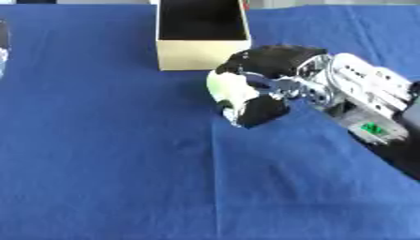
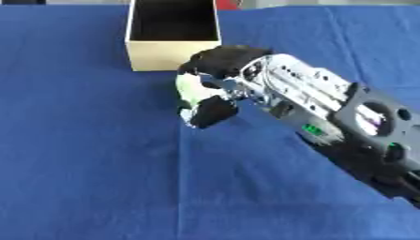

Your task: Pick up objects on the table and place them in the box.

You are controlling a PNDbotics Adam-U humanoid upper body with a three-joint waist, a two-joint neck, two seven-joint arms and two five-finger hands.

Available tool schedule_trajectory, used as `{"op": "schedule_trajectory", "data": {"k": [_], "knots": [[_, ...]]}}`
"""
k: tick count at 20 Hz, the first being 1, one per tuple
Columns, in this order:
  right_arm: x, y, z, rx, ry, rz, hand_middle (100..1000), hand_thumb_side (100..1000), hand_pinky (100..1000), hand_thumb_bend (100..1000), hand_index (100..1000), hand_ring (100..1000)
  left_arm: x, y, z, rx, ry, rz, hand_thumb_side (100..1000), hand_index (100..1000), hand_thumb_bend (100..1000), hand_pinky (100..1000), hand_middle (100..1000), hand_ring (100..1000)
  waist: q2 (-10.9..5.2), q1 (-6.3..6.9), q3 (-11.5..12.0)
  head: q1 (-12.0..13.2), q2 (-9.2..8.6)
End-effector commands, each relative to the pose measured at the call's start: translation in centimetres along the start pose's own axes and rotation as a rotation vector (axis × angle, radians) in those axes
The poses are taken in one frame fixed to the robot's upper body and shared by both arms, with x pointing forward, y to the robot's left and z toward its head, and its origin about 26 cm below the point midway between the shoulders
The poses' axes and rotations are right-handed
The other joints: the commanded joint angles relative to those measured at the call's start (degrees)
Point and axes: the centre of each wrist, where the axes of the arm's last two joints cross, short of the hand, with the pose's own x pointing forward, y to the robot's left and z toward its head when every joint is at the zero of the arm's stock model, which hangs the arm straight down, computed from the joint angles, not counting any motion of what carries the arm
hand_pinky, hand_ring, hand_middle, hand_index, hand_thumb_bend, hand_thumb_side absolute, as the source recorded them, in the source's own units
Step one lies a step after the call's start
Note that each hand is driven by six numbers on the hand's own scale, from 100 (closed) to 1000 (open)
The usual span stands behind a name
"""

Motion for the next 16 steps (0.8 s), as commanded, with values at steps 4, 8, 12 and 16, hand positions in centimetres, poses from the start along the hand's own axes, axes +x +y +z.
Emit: {"op": "schedule_trajectory", "data": {"k": [4,8,12,16], "knots": [[-1.2,0.3,-1.3,0.02,0.101,-0.008,924,910,1000,177,1000,1000,0.4,0.5,-0.4,-0.002,-0.023,-0.004,543,729,363,406,569,581,-0.64,0.36,0.42,-0.17,-0.58],[-1.8,0.7,-2.0,0.024,0.129,0.028,930,930,1000,190,1000,1000,0.4,0.6,-0.4,-0.005,-0.023,-0.005,543,728,362,406,569,582,-0.45,0.42,0.69,-0.24,-0.7],[-2.2,0.9,-2.5,0.044,0.139,0.045,936,956,1000,202,1000,1000,0.4,0.5,-0.4,-0.006,-0.024,-0.002,544,726,362,406,569,582,-0.15,0.43,0.73,-0.2,-0.76],[-2.6,1.3,-3.2,0.07,0.159,0.059,937,973,1000,221,1000,1000,0.5,0.5,-0.5,-0.007,-0.027,0.001,544,725,361,406,569,583,0.22,0.48,0.94,-0.23,-0.93]]}}
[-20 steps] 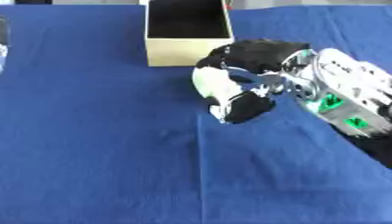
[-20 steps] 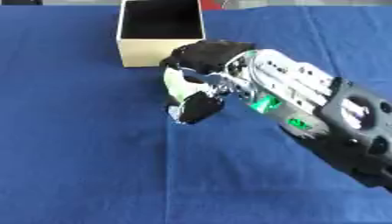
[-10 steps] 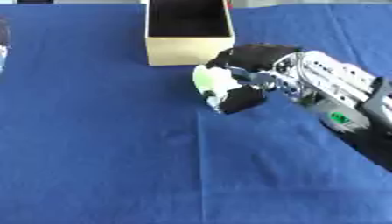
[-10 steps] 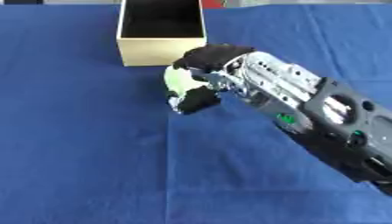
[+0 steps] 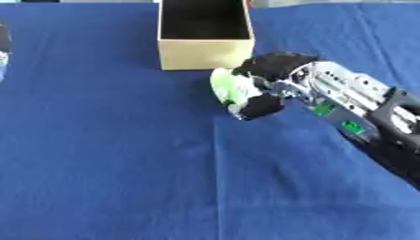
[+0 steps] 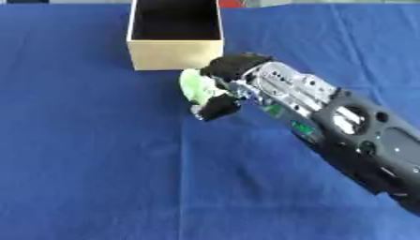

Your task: Pick up objects on the table and place them in the box.

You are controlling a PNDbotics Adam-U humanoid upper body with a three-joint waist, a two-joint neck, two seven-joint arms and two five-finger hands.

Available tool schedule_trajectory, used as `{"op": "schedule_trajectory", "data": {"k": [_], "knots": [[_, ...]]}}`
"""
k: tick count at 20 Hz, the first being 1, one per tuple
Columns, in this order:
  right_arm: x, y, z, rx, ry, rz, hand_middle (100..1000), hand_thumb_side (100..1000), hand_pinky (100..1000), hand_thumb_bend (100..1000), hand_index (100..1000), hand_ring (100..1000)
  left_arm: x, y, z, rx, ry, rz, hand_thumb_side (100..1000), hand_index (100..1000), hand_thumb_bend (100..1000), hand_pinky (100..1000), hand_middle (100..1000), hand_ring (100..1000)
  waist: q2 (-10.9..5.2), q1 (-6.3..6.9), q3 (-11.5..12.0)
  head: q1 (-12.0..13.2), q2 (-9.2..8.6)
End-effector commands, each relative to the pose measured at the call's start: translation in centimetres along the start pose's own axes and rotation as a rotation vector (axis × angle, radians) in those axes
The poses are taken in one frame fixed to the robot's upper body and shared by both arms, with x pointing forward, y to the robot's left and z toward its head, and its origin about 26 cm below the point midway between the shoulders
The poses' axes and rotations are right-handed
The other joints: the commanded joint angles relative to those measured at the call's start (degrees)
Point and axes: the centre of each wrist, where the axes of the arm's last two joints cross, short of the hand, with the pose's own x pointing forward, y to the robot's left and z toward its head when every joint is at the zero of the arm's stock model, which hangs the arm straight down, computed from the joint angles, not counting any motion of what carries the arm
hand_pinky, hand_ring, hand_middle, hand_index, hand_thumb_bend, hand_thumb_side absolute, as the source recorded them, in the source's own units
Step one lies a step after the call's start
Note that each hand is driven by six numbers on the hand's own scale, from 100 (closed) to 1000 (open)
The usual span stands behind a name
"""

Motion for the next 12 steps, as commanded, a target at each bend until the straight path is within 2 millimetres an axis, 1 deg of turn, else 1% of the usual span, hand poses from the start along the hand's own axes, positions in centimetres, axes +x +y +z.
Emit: {"op": "schedule_trajectory", "data": {"k": [1,7,9,12], "knots": [[-0.6,-0.5,-0.4,0.004,0.039,0.009,935,974,1000,222,1000,1000,0.5,0.5,-0.5,0.001,-0.029,-0.006,544,725,361,407,568,583,-0.7,0.36,0.22,-0.19,-0.46],[-0.8,-0.1,-1.7,0.02,0.068,0.029,926,995,994,238,1000,981,0.5,0.5,-0.6,0.0,-0.03,0.0,545,723,363,407,567,583,0.0,0.58,0.78,-0.44,-0.71],[-0.7,0.0,-2.1,0.03,0.066,0.03,910,1000,983,219,1000,959,0.5,0.5,-0.6,0.0,-0.029,0.002,545,723,363,407,566,583,0.2,0.64,0.93,-0.49,-0.76],[-0.7,0.0,-2.4,0.033,0.057,0.019,867,1000,967,155,1000,924,0.5,0.5,-0.6,0.001,-0.028,0.003,547,723,363,407,567,584,0.42,0.72,1.01,-0.59,-0.76]]}}
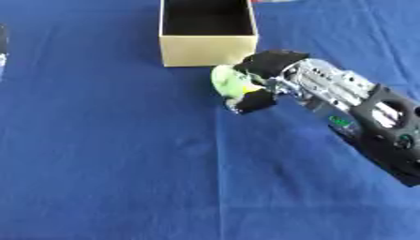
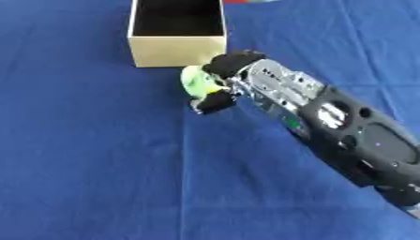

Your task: Pick up objects on the table and place them in the box.

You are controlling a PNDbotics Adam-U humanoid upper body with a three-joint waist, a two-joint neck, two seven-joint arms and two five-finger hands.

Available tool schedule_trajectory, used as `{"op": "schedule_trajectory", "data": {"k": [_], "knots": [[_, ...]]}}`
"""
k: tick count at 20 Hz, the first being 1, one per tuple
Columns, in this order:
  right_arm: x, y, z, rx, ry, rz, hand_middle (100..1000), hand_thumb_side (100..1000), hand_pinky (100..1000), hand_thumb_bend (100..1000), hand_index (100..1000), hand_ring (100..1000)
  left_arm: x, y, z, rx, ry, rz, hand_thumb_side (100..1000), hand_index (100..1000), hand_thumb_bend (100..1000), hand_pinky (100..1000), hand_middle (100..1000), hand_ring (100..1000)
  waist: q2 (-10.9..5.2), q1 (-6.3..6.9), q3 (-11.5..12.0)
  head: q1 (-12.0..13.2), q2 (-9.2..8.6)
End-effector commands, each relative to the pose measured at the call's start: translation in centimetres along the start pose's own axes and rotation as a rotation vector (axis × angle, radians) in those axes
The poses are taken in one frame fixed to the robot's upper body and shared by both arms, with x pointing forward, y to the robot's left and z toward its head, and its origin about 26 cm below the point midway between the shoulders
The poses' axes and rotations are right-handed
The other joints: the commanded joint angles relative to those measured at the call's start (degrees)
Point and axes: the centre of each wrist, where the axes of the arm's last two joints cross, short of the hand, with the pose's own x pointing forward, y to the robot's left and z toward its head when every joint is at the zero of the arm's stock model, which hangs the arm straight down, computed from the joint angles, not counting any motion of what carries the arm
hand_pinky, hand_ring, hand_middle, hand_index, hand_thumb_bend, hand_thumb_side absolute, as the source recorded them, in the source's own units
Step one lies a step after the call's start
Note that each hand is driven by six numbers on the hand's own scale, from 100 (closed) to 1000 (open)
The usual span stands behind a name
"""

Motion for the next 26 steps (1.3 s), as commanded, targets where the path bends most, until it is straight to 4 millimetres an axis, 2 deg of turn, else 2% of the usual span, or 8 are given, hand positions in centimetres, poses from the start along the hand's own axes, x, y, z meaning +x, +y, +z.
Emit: {"op": "schedule_trajectory", "data": {"k": [1,5,10,15,19,20,21,26], "knots": [[-0.5,0.2,-0.4,0.019,0.011,-0.013,857,1000,964,146,1000,920,0.5,0.5,-0.6,0.005,-0.029,-0.007,546,723,363,408,567,584,-0.64,0.37,0.02,-0.16,-0.71],[-0.2,-0.1,-0.1,-0.031,-0.003,-0.042,848,860,949,100,933,896,0.5,0.5,-0.6,0.005,-0.03,-0.006,546,722,361,408,567,585,-0.66,0.41,-0.1,-0.13,-0.72],[0.3,-1.1,1.5,-0.113,-0.042,-0.115,821,452,941,100,919,888,0.5,0.5,-0.5,-0.003,-0.027,-0.01,546,723,356,409,568,587,-1.01,0.31,-0.34,0.05,-0.79],[1.1,-2.2,3.6,-0.17,-0.072,-0.172,780,124,939,100,896,854,0.5,0.5,-0.5,-0.007,-0.027,-0.013,546,723,355,409,567,587,-1.5,0.17,-0.97,0.25,-0.84],[1.4,-2.7,4.7,-0.208,-0.067,-0.213,717,137,890,100,868,782,0.5,0.5,-0.5,-0.008,-0.024,-0.014,548,723,355,409,568,588,-1.86,0.11,-1.26,0.3,-0.96],[1.4,-2.8,4.9,-0.217,-0.068,-0.22,703,185,881,100,863,770,0.4,0.5,-0.5,-0.009,-0.024,-0.016,547,723,354,410,568,588,-1.95,0.1,-1.28,0.35,-0.91],[1.4,-3.0,5.3,-0.226,-0.07,-0.226,698,145,875,100,859,765,0.4,0.5,-0.5,-0.009,-0.023,-0.018,548,723,354,410,568,588,-2.07,0.08,-1.28,0.38,-0.84],[1.4,-4.4,7.8,-0.286,-0.086,-0.219,706,143,880,100,851,771,0.4,0.6,-0.4,-0.012,-0.019,-0.023,548,723,352,410,568,588,-2.55,0.02,-1.57,0.6,-0.67]]}}
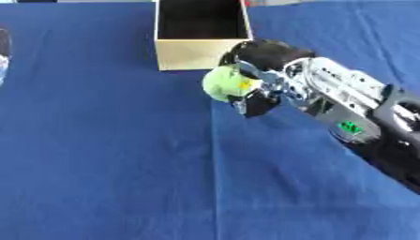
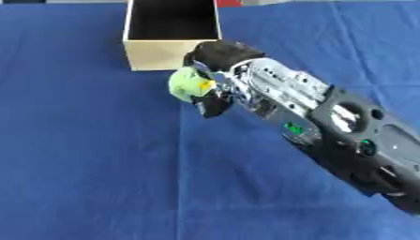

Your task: Pick up objects on the table and place them in the box.

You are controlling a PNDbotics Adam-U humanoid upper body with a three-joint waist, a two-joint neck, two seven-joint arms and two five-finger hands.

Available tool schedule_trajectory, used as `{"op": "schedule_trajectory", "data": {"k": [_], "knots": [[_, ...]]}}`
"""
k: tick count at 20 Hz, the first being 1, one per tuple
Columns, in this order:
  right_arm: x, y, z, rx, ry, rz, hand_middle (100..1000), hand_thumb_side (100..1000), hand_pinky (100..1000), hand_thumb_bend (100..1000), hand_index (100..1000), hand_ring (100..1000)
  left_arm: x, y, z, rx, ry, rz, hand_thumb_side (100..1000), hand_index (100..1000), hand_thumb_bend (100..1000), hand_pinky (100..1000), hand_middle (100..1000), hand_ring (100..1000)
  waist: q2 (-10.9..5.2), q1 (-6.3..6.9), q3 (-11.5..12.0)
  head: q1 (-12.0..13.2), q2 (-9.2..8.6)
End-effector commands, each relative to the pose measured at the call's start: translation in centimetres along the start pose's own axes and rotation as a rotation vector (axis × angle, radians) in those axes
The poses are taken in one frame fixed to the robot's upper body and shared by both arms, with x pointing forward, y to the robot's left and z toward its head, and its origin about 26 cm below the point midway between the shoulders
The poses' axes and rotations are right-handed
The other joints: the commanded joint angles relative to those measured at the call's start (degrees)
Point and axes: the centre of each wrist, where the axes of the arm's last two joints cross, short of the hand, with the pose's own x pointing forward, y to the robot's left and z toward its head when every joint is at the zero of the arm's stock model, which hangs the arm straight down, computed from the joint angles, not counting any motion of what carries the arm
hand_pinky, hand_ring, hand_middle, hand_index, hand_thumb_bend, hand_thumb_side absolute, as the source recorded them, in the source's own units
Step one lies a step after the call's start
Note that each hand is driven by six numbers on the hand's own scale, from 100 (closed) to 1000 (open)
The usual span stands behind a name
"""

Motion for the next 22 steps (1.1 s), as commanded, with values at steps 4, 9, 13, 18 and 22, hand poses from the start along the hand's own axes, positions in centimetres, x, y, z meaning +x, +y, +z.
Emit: {"op": "schedule_trajectory", "data": {"k": [4,9,13,18,22], "knots": [[0.6,-4.7,3.3,-0.114,-0.012,0.037,720,125,889,100,842,783,0.4,0.6,-0.3,0.002,-0.023,-0.021,549,723,351,411,568,589,-1.81,0.04,-0.56,0.33,-0.16],[1.2,-7.3,2.6,-0.191,0.024,0.103,735,104,900,100,835,795,0.5,0.5,-0.5,-0.001,-0.033,-0.021,550,723,353,413,570,591,-2.21,0.17,-0.22,0.02,-0.47],[0.8,-8.5,0.3,-0.224,0.078,0.102,735,108,900,100,836,792,0.6,0.5,-0.6,0.0,-0.04,-0.02,549,723,351,415,571,592,-2.3,0.18,0.64,-0.48,-0.77],[0.7,-9.1,-2.7,-0.241,0.108,0.098,741,104,901,100,834,795,0.7,0.4,-0.8,-0.002,-0.048,-0.013,550,723,352,414,571,592,-2.09,0.25,1.33,-0.36,-0.68],[0.2,-9.1,-5.5,-0.249,0.163,0.09,742,100,902,100,831,796,0.8,0.2,-0.9,-0.005,-0.052,-0.004,550,723,353,413,570,592,-1.85,0.26,1.9,-0.63,-1.57]]}}
